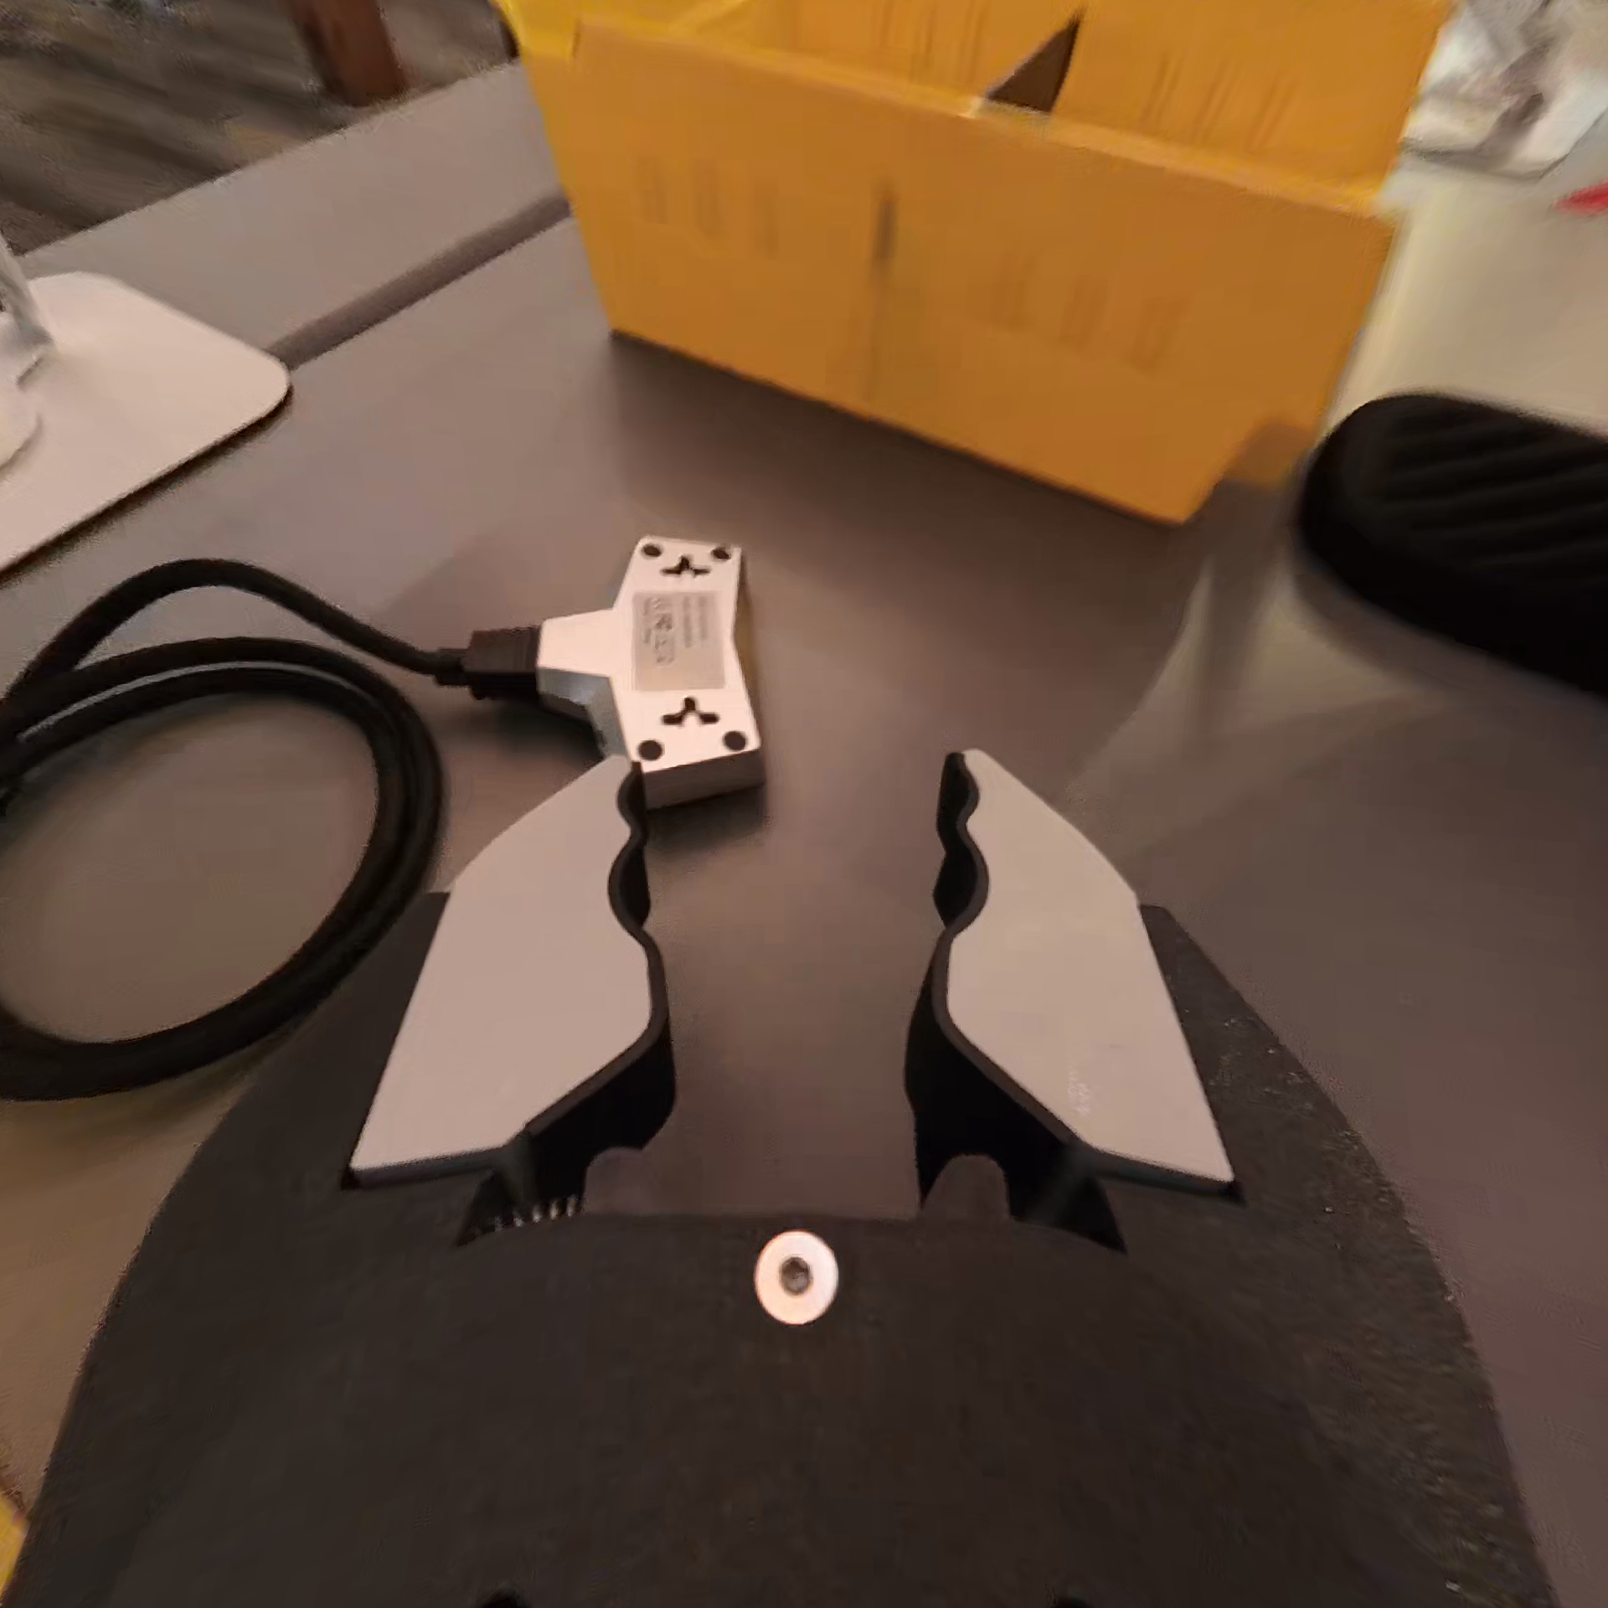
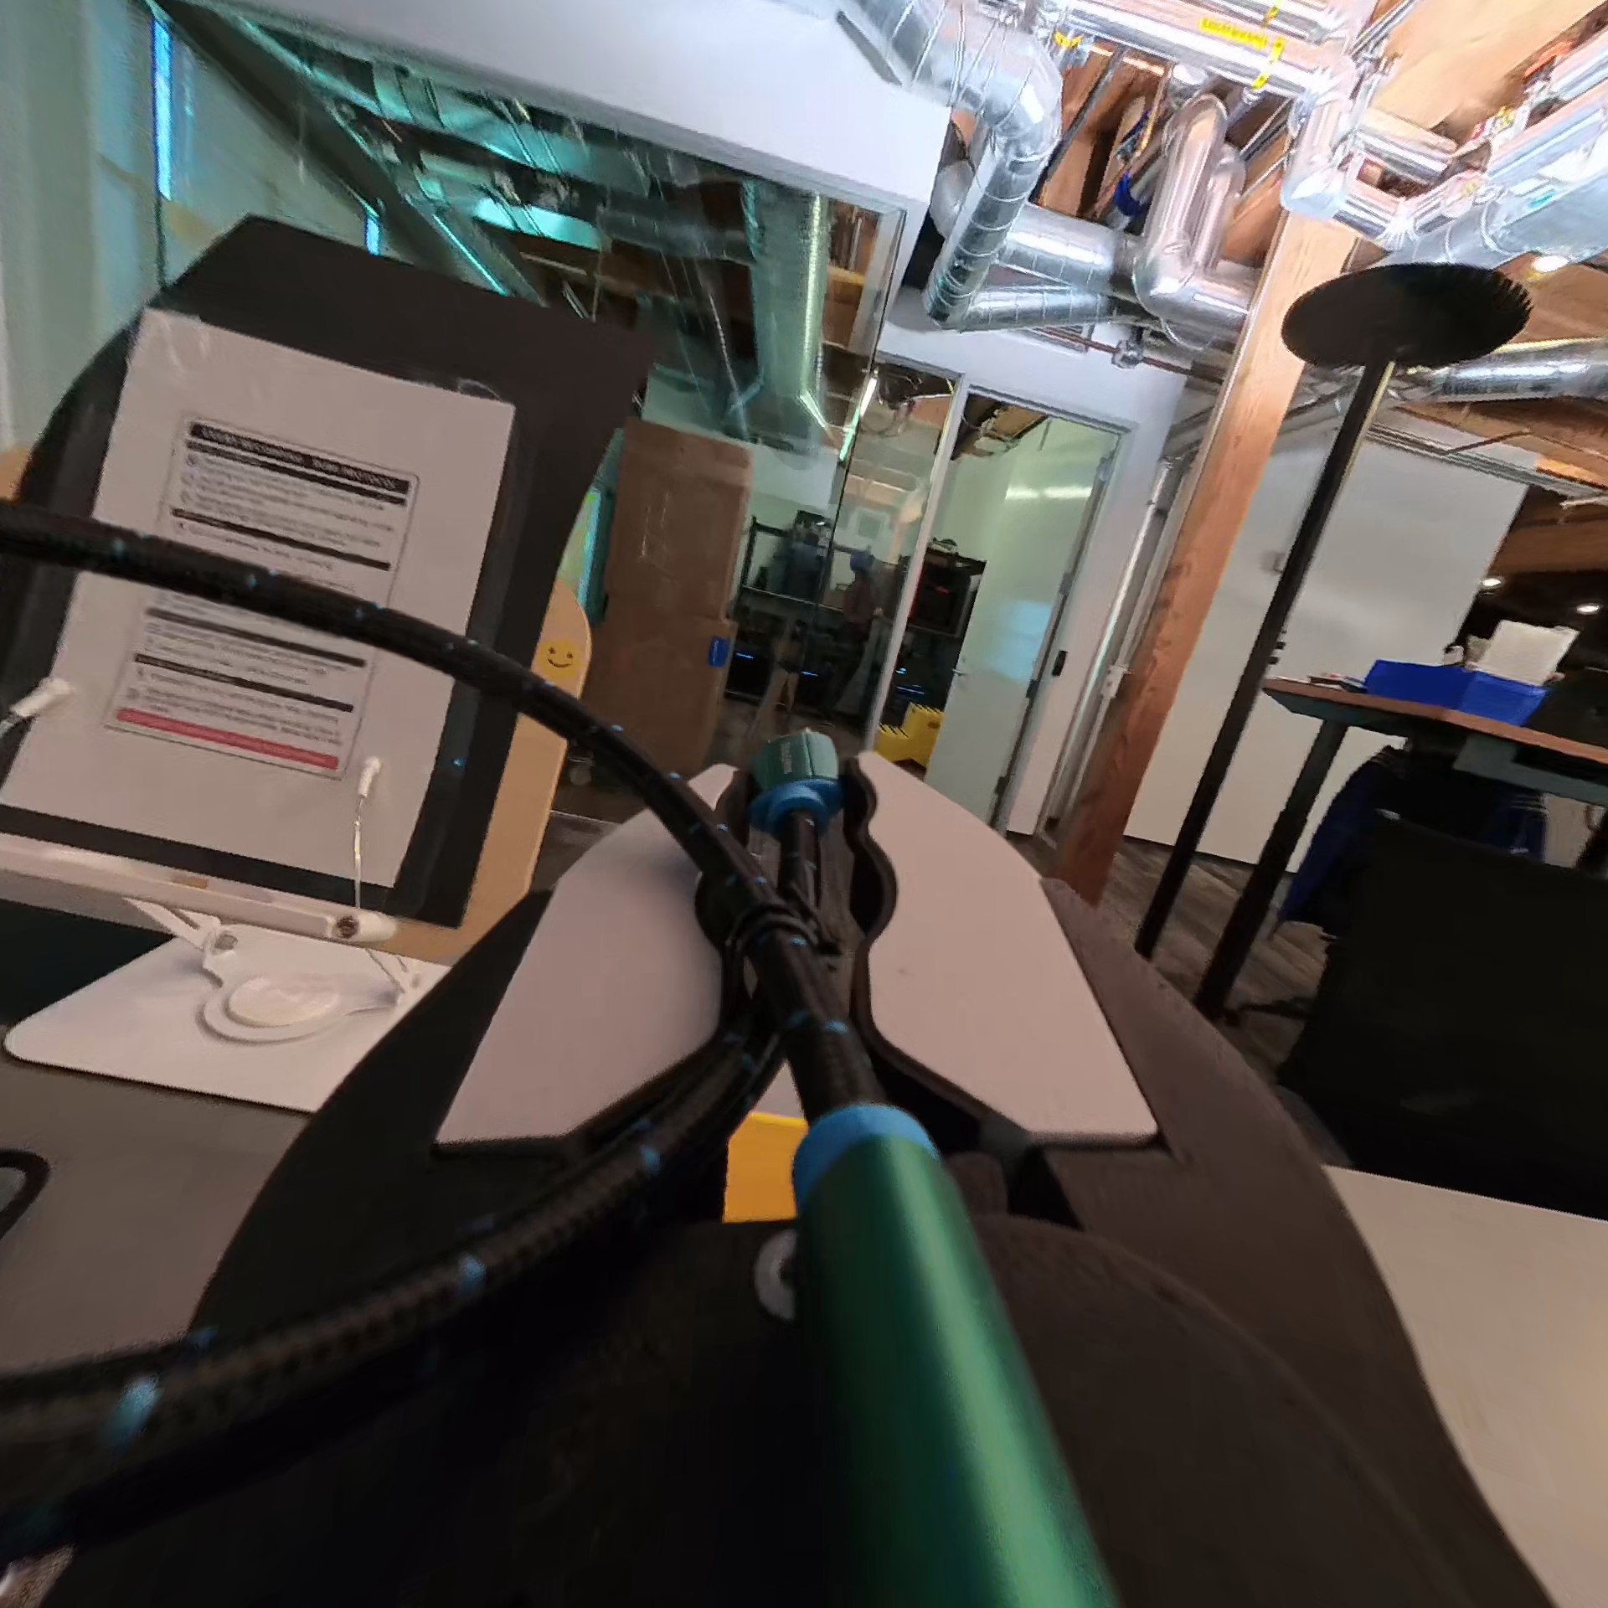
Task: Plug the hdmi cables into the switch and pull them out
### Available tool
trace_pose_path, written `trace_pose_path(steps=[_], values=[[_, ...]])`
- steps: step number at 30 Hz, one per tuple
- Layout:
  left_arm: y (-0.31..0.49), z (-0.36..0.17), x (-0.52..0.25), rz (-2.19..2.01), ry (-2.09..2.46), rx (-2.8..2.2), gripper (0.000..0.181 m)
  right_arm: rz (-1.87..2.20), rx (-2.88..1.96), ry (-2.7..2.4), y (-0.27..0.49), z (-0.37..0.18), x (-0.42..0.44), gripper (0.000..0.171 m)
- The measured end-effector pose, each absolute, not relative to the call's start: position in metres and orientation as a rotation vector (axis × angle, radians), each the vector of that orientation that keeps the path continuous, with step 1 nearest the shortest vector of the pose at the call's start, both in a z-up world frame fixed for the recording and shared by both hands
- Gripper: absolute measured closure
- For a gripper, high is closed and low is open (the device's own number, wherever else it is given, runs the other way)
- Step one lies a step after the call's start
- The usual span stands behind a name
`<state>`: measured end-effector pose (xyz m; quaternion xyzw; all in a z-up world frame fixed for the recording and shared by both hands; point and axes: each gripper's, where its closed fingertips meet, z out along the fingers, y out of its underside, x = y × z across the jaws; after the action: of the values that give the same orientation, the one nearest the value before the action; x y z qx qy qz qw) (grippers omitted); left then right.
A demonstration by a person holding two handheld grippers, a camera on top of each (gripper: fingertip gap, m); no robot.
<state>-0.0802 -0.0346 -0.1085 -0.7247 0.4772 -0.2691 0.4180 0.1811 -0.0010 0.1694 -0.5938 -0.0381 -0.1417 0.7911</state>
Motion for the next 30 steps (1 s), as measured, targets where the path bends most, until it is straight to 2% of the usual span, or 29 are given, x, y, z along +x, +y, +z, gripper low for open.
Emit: trace_pose_path(steps=[5,7,10,11,14,22,26,30], values=[[-0.007,-0.125,-0.077,-0.397,1.297,-1.876,0.113,-0.194,-1.267,-0.085,-0.009,0.176,0.18,0.15],[-0.003,-0.135,-0.075,-0.436,1.266,-1.972,0.106,-0.185,-1.262,-0.087,-0.013,0.179,0.181,0.15],[-0.006,-0.145,-0.064,-0.572,1.196,-2.061,0.107,-0.178,-1.246,-0.084,-0.017,0.183,0.184,0.15],[-0.003,-0.149,-0.065,-0.541,1.199,-2.071,0.109,-0.171,-1.243,-0.084,-0.017,0.183,0.184,0.15],[0.003,-0.152,-0.065,-0.428,1.236,-2.032,0.133,-0.146,-1.238,-0.091,-0.016,0.184,0.183,0.15],[-0.023,-0.151,-0.052,-0.545,1.3,-2.055,0.133,-0.134,-1.244,-0.118,-0.014,0.183,0.181,0.15],[-0.042,-0.152,-0.059,-0.464,1.553,-2.02,0.119,-0.136,-1.258,-0.136,-0.012,0.18,0.184,0.15],[-0.028,-0.126,-0.066,-0.309,1.897,-1.765,0.098,-0.126,-1.259,-0.145,-0.011,0.179,0.187,0.15]])
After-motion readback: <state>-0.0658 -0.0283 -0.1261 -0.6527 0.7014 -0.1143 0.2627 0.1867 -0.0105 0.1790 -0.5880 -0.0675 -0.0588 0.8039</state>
